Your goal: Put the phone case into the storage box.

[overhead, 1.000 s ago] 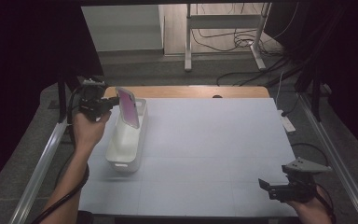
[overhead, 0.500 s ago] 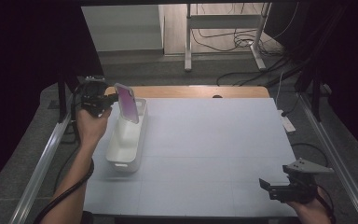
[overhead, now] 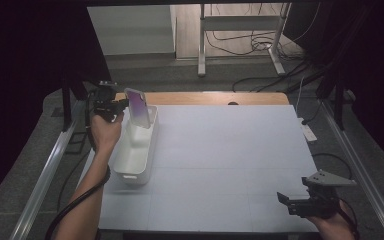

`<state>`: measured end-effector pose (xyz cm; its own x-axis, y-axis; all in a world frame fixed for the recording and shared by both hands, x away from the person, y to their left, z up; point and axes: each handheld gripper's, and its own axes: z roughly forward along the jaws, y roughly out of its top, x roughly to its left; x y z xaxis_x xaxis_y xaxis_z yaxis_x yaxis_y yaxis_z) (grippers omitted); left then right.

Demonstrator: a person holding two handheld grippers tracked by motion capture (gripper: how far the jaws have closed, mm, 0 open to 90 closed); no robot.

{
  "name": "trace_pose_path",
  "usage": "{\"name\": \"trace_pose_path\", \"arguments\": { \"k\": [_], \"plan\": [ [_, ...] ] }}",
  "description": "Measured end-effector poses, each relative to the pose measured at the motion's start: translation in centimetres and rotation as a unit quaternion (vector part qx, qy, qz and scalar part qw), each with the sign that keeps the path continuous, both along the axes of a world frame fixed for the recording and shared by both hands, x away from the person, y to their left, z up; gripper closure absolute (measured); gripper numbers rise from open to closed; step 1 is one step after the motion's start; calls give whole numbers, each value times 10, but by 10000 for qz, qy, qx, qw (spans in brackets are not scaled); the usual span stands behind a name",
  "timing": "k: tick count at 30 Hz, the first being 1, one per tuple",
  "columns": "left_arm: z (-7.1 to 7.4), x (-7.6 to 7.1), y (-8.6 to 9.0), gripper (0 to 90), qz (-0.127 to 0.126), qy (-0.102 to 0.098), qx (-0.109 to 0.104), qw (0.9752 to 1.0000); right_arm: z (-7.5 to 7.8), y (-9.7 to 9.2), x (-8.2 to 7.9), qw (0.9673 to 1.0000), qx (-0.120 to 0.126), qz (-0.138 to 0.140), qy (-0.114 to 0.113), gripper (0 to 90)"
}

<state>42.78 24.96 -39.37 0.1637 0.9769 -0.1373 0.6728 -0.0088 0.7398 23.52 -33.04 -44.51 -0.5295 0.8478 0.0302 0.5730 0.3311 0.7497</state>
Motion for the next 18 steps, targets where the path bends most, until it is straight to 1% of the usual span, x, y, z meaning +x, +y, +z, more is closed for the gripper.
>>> {"name": "trace_pose_path", "arguments": {
  "k": [13, 18],
  "plan": [
    [-18, 17, -2, 882, 282, 19, 10, 9996, 0, 1, 0, 10000, -57, 58, 23, 5],
    [-23, 22, -4, 882, 332, 65, 15, 9994, -1, 1, 1, 9999, -62, 76, 31, 6]
  ]
}}
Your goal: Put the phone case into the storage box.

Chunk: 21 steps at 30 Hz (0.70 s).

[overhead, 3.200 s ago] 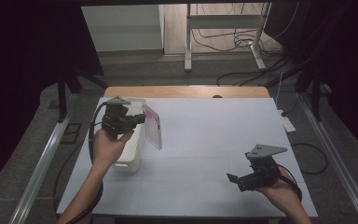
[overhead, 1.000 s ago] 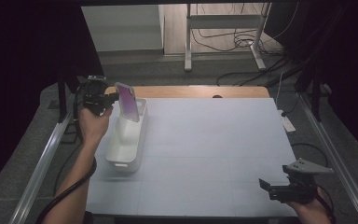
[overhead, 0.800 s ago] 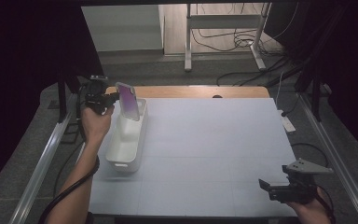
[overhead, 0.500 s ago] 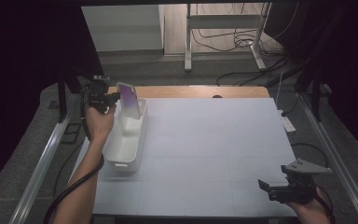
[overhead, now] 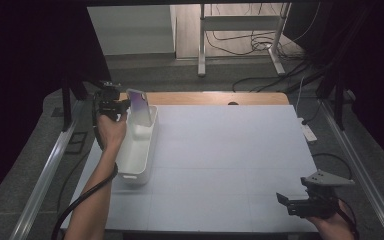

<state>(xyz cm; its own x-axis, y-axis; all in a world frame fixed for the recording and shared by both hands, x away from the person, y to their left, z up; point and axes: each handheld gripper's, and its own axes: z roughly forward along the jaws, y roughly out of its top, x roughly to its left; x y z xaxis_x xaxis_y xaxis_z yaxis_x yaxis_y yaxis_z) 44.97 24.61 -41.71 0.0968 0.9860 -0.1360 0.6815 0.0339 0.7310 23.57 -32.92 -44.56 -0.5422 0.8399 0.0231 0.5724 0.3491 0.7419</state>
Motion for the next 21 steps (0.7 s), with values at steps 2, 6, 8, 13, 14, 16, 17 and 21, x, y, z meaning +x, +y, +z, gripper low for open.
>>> {"name": "trace_pose_path", "arguments": {
  "k": [2, 6, 8, 13, 14, 16, 17, 21],
  "plan": [
    [-3, 3, -1, 882, 31, 15, -18, 10000, 0, 0, 0, 10000, -4, 7, 1, 7],
    [-10, 9, -3, 882, 91, 56, -20, 9999, 0, 0, 0, 10000, -4, 17, 18, 9],
    [-12, 10, -3, 882, 105, 69, -6, 9999, 0, 0, 0, 10000, -6, 25, 19, 10],
    [-18, 16, -3, 882, 169, 129, -35, 9998, 0, 1, 0, 10000, -15, 53, 22, 11],
    [-19, 17, -3, 882, 172, 157, -27, 9997, 0, 1, 0, 10000, -16, 56, 24, 11],
    [-21, 19, -4, 882, 187, 178, -1, 9997, 0, 1, 0, 10000, -28, 63, 28, 12],
    [-22, 21, -5, 882, 211, 204, -17, 9996, 0, 1, 0, 10000, -31, 67, 31, 12],
    [-24, 24, -5, 882, 240, 244, 5, 9994, 0, 1, 0, 10000, -44, 75, 28, 12]
  ]
}}
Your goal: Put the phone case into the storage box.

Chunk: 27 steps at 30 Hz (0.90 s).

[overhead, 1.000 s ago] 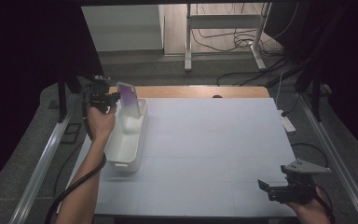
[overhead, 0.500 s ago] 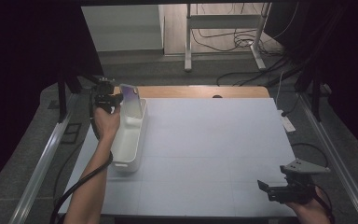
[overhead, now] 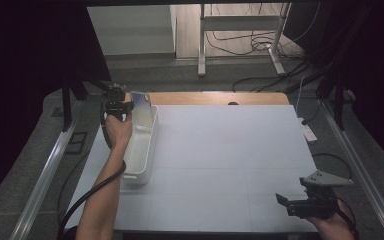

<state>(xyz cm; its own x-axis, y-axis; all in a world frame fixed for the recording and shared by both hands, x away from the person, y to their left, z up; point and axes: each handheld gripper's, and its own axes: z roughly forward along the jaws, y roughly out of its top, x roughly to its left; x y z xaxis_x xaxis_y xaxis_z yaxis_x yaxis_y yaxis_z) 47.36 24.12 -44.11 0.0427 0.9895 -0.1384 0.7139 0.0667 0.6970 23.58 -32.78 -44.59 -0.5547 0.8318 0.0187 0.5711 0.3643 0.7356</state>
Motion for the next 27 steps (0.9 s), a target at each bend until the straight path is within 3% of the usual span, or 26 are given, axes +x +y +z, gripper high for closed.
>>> {"name": "trace_pose_path", "arguments": {
  "k": [8, 20, 27],
  "plan": [
    [-6, 5, -2, 881, 24, 137, 52, 9999, 0, 0, 0, 10000, -8, 13, -4, 13],
    [-11, 8, -3, 865, 8, 188, 93, 9998, 0, 0, 0, 10000, 4, 34, -12, 13],
    [-11, 10, -2, 822, -53, 201, -36, 9998, 0, 0, 0, 10000, 9, 41, -11, 13]
  ]
}}
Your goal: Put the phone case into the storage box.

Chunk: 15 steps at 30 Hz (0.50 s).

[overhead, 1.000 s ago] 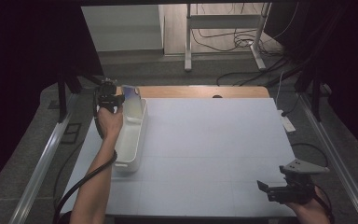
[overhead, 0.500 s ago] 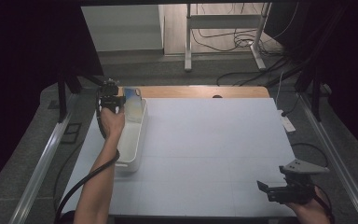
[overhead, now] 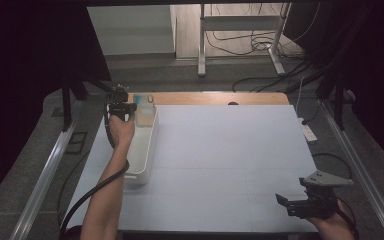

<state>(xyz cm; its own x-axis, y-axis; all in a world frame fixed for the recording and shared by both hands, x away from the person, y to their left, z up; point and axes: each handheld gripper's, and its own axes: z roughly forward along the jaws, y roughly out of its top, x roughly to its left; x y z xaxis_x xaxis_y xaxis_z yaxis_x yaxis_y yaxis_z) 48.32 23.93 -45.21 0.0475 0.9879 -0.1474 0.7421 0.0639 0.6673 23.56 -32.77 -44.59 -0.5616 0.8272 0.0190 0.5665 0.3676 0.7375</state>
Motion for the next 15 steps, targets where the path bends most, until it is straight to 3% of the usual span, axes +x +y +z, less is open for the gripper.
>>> {"name": "trace_pose_path", "arguments": {
  "k": [15],
  "plan": [
    [3, -2, -1, 614, -171, -213, -11, 9996, 0, 0, 0, 10000, -5, 11, 6, 13]
  ]
}}
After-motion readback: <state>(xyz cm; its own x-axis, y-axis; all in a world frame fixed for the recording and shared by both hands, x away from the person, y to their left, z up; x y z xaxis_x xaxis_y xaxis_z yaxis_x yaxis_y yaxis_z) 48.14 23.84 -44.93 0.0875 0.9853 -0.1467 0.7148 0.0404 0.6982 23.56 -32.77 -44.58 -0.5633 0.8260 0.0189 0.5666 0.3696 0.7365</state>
